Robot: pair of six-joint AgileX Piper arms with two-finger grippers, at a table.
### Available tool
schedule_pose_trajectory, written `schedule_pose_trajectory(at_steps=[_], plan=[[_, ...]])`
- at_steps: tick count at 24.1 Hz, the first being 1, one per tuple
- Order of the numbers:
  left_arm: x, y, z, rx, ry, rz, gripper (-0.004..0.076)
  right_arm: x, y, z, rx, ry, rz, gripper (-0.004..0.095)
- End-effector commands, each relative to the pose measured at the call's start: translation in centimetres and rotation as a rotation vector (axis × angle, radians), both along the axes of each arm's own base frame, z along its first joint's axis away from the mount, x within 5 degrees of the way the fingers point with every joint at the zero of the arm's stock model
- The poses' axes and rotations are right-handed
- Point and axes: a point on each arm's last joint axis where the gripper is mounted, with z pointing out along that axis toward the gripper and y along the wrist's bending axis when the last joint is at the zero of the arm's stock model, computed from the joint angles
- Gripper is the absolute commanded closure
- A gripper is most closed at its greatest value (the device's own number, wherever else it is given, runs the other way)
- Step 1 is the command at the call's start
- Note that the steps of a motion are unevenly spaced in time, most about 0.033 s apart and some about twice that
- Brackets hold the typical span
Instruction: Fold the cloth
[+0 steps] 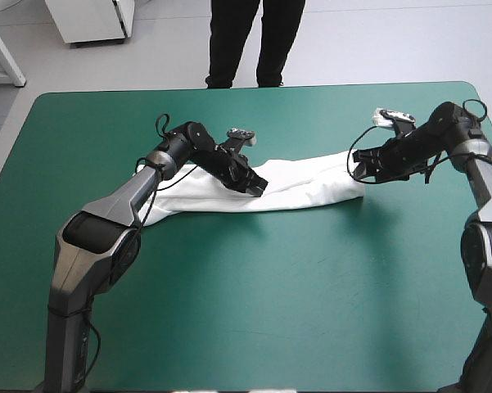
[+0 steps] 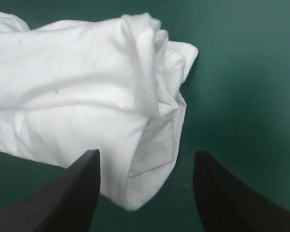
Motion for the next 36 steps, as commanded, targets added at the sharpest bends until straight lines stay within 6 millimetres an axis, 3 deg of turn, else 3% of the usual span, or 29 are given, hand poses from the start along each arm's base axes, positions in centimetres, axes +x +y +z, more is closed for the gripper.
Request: schedule_pose_trajectory(at_steps=[1, 3, 9, 18, 21, 25, 27, 31, 36], plan=[[-0.8, -0.6, 3.0, -0.048, -0.033, -0.028, 0.0746, 0.6, 0.1, 0.6, 0.053, -0.04, 0.002, 0.0355], [-0.8, -0.6, 3.0, -0.047, -0.034, -0.031, 0.0746, 1.4, 0.1, -0.7, 0.055, -0.015, 0.003, 0.0355], [-0.8, -0.5, 3.0, -0.043, -0.035, -0.032, 0.0746, 3.6, 0.4, -1.8, 0.121, -0.03, 0.003, 0.0355], [-0.8, -0.4, 2.9, -0.035, -0.041, -0.036, 0.0746, 4.3, 1.8, -4.1, 0.169, 0.021, 0.045, 0.0398], [-0.8, -0.3, 2.8, -0.025, -0.044, -0.038, 0.0746, 4.2, 2.4, -4.1, 0.168, 0.013, 0.079, 0.056], [-0.6, -0.1, 2.7, -0.006, -0.058, -0.032, 0.0746, 4.1, 2.6, -4.1, 0.17, 0.018, 0.102, 0.0894], [-0.5, -0.1, 2.7, -0.005, -0.063, -0.028, 0.0746, 4.1, 2.7, -4.0, 0.179, 0.021, 0.102, 0.0919], [-0.3, 0.0, 2.6, 0.009, -0.071, -0.006, 0.0746, 4.0, 3.1, -2.0, 0.232, -0.017, 0.102, 0.0921], [-0.2, 0.5, 2.2, 0.072, -0.07, 0.013, 0.0746, 3.2, 3.3, 4.1, 0.244, -0.156, 0.136, 0.0921]])
